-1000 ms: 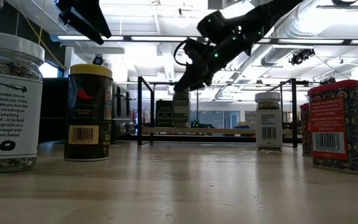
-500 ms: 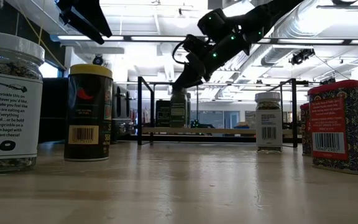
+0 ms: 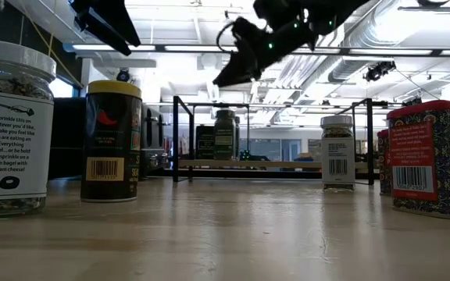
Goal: Shelf spices
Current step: Put the green seasoning bottle on the shelf aligned with the other green seasoning bottles
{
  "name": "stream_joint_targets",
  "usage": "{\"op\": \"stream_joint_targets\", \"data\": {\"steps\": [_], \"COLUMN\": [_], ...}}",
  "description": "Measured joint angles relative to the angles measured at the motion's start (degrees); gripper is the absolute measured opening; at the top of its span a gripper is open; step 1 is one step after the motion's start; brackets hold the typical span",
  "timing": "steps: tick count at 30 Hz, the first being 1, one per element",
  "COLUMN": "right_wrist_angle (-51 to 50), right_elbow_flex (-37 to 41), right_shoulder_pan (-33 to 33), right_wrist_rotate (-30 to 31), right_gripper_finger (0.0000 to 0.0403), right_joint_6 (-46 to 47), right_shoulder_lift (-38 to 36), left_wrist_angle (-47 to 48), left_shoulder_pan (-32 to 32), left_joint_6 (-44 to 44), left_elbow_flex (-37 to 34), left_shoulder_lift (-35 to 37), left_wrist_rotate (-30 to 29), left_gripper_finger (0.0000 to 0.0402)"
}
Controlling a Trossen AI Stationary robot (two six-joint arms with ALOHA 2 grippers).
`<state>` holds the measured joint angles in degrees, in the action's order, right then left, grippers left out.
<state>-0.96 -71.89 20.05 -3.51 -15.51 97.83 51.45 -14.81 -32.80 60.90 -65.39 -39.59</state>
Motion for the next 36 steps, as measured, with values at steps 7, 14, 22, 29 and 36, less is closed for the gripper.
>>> {"op": "stream_joint_targets", "data": {"steps": [7, 14, 22, 29, 36], "right_wrist_angle": [-6.59, -9.06, -8.13, -8.63, -9.18], "right_elbow_flex": [-2.30, -2.28, -2.28, -2.29, -2.30], "right_shoulder_pan": [0.91, 4.02, 3.52, 3.70, 4.27], "right_wrist_rotate": [-1.26, -6.63, -7.23, -6.18, -6.21], "right_gripper_finger": [0.0122, 0.0027, 0.0004, 0.0004, 0.0004], "right_joint_6": [3.65, 7.58, 7.34, 7.60, 6.09], "right_shoulder_lift": [0.89, 1.44, 3.58, 4.43, 4.43], "left_wrist_angle": [-0.24, -0.43, -0.55, -0.55, -0.55], "left_shoulder_pan": [0.00, 0.00, 0.02, 0.02, 0.02], "left_joint_6": [0.01, 0.00, -0.02, -0.02, -0.02], "left_elbow_flex": [0.00, 0.04, 0.04, 0.04, 0.04], "left_shoulder_lift": [0.00, 0.02, 0.02, 0.02, 0.02], "left_wrist_rotate": [-0.15, -0.20, -0.20, -0.20, -0.15], "left_gripper_finger": [0.0287, 0.0287, 0.0287, 0.0287, 0.0287]}}
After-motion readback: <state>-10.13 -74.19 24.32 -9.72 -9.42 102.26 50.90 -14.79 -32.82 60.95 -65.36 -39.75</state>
